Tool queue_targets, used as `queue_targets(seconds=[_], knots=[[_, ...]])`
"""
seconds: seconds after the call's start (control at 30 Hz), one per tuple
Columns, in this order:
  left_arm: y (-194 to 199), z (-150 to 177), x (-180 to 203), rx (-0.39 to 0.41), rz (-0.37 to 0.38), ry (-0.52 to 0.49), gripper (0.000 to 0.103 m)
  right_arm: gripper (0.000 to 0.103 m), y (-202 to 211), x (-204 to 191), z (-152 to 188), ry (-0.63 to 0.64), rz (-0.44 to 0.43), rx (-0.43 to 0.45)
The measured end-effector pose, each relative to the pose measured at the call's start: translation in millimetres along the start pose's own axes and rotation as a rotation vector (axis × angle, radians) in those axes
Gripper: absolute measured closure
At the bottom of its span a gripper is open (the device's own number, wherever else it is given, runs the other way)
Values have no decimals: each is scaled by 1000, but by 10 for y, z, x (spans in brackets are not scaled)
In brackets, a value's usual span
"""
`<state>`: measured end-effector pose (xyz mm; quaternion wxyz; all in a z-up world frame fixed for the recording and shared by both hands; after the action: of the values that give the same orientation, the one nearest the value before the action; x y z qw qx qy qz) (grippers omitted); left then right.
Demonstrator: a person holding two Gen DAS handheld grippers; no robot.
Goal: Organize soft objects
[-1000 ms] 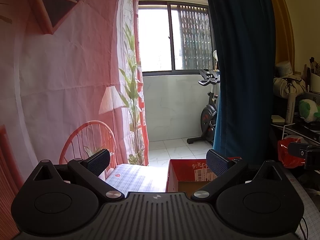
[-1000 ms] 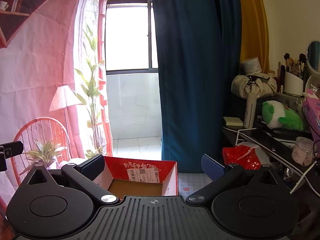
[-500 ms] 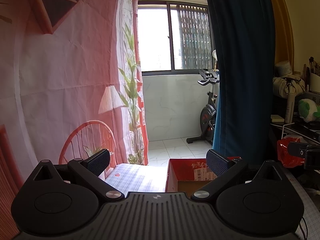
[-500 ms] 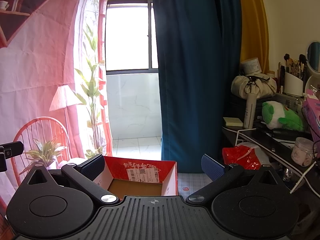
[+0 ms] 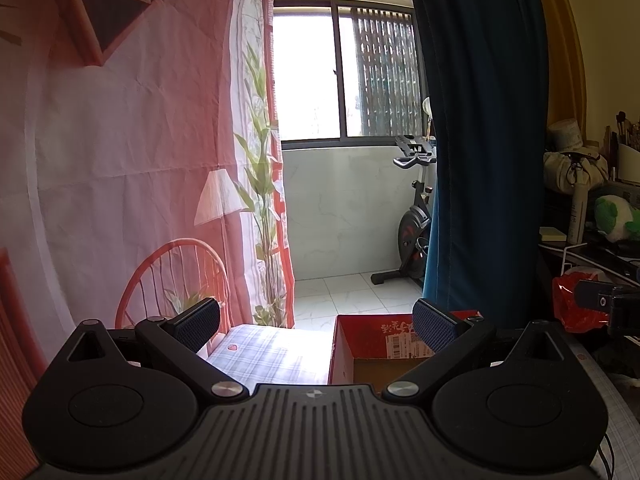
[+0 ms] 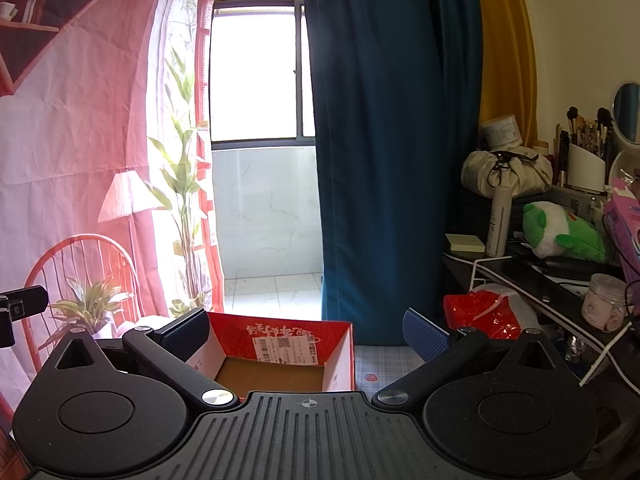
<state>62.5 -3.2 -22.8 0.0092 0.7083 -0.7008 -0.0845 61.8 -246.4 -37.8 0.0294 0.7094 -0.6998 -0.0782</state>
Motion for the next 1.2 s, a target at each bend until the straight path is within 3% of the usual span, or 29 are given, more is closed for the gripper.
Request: queue_targets(seconds=[1.2], knots=[[-92,48,-23,-34,7,21,0,0,8,24,28,-25,-20,2]])
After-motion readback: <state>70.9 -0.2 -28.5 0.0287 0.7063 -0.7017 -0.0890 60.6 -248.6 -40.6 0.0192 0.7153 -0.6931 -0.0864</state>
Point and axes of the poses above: each gripper's, at about its wrist camera, not at the fingertips, and y roughly against the way its jaws point, x to its right, z to its underside, the point moved 8 cm from there along -y, roughly the way its jaws point, and after that the axes turned 8 degrees about x, right-handed, at the moved point
